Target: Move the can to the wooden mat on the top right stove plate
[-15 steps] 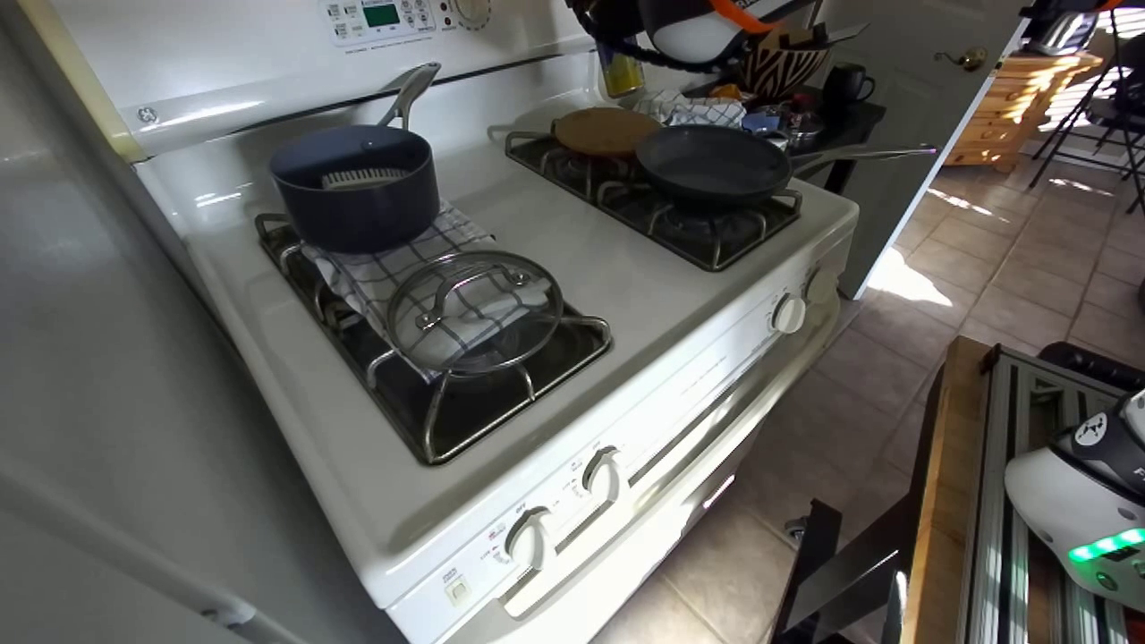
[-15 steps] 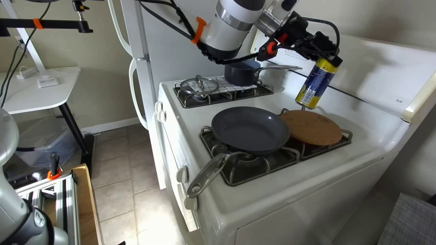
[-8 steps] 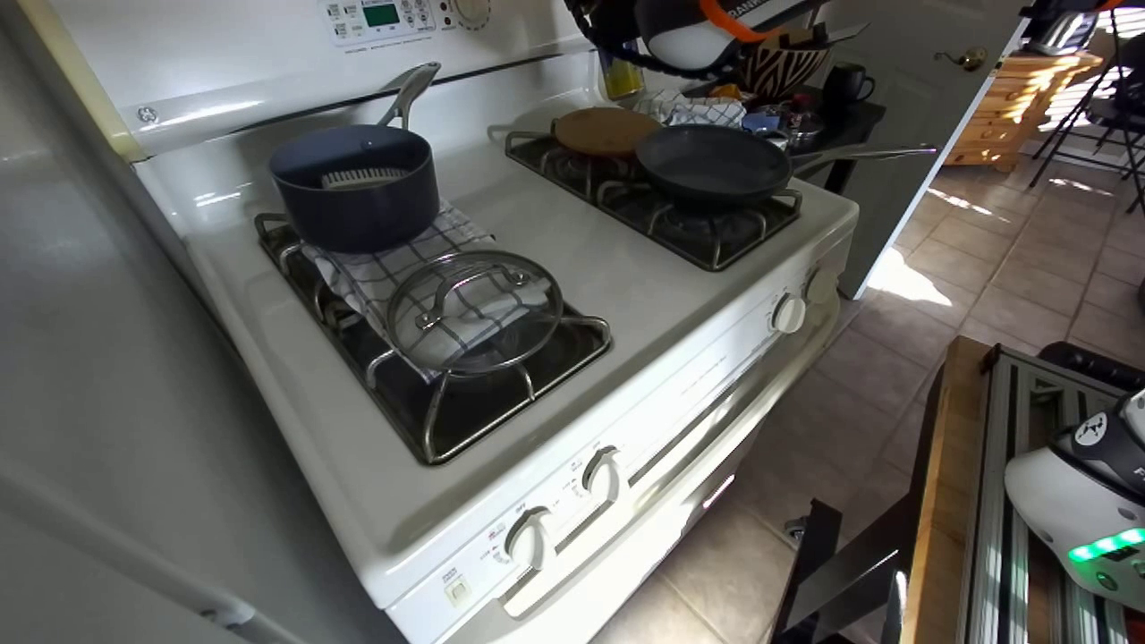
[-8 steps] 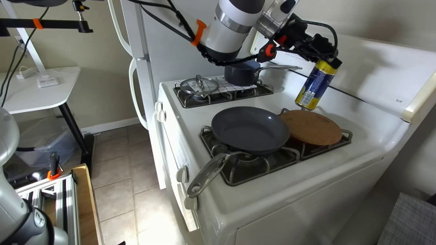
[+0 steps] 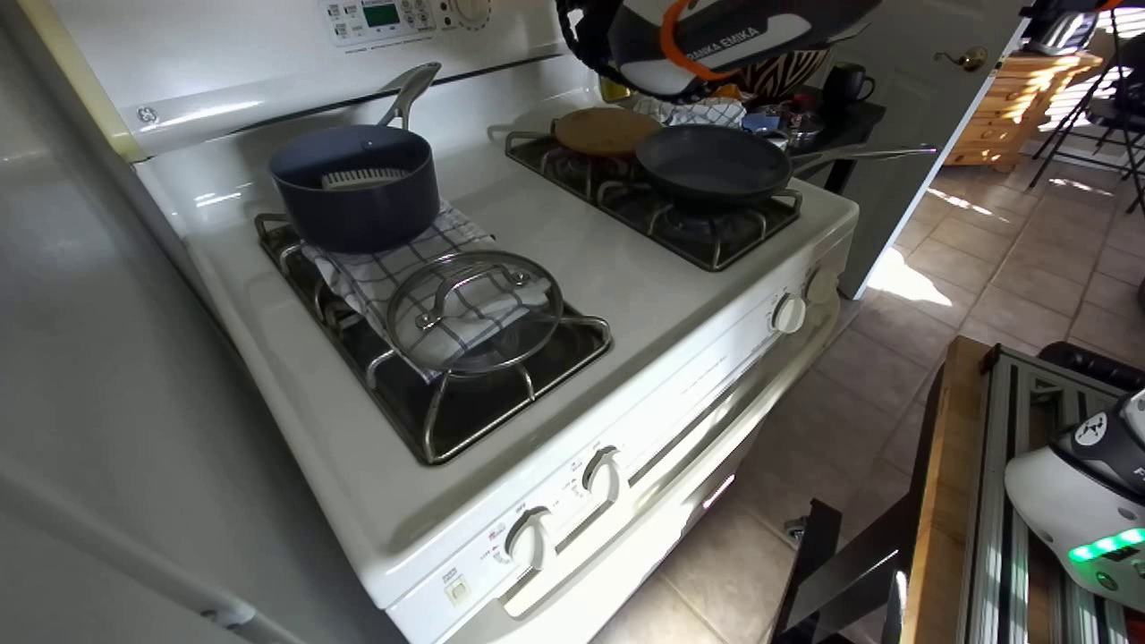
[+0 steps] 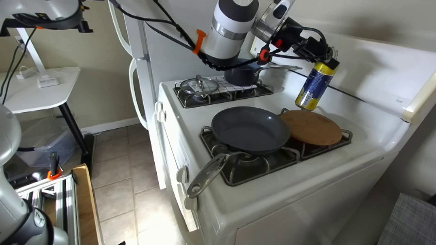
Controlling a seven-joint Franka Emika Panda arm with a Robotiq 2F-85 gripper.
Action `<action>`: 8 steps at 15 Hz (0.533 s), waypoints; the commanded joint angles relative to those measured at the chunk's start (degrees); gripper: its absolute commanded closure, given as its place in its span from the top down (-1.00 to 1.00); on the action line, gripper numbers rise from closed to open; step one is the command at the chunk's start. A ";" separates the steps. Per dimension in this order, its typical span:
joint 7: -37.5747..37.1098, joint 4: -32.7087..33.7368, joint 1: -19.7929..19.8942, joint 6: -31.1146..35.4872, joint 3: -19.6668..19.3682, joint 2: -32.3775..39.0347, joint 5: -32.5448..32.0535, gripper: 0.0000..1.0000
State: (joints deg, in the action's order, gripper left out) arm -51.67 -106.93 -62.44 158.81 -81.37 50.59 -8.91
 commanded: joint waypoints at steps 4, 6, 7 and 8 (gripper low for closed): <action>-2.74 -0.71 2.73 8.77 2.85 1.24 9.37 -0.28; -0.76 -0.81 3.48 13.10 3.01 1.94 11.58 -0.28; 0.47 -0.98 3.89 15.25 3.12 2.21 12.81 -0.28; 1.74 -0.96 4.23 16.44 3.25 2.62 14.11 -0.28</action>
State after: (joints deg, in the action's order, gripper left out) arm -47.95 -107.33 -59.31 168.55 -77.97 51.23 2.27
